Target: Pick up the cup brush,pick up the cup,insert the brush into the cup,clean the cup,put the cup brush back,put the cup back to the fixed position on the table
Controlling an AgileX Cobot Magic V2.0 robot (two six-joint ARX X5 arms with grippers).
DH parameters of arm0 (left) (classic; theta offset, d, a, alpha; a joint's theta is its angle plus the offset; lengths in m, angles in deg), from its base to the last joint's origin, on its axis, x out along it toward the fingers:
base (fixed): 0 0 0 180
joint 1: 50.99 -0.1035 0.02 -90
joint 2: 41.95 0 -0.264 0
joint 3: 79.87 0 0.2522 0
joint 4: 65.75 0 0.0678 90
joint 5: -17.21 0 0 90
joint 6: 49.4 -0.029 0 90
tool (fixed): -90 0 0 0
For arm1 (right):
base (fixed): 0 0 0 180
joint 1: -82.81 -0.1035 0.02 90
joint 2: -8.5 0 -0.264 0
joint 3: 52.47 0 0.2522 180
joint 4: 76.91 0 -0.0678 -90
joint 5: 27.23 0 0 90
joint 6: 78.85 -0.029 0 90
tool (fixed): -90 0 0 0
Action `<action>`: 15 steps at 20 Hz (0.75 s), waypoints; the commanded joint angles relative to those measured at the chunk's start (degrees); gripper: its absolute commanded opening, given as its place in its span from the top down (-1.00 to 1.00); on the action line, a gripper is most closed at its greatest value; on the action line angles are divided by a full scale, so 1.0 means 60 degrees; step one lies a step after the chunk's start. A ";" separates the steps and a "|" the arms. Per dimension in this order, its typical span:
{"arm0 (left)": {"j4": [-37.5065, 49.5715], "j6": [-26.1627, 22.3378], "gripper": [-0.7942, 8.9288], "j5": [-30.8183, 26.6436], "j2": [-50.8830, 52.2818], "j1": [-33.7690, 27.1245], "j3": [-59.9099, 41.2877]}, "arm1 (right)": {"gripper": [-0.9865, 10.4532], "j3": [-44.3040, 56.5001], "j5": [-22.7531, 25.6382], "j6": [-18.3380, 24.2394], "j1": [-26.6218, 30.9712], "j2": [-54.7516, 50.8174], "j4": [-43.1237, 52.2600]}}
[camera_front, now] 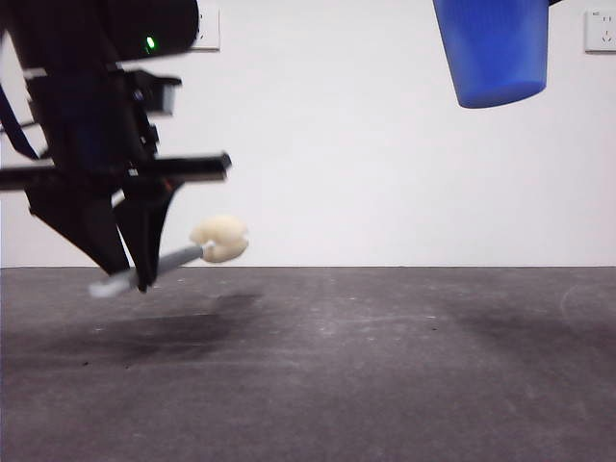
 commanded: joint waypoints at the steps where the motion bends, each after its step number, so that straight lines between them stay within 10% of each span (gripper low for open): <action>1: 0.0288 0.0095 0.85 -0.0047 -0.0543 -0.0015 -0.0084 | 0.86 -0.0036 -0.0036 -0.0208 -0.0007 -0.0022 -0.0011; 15: 0.1064 0.0095 0.84 0.0004 -0.1825 0.0029 -0.0084 | 0.86 -0.0036 -0.0040 -0.0313 -0.0007 0.0000 -0.0007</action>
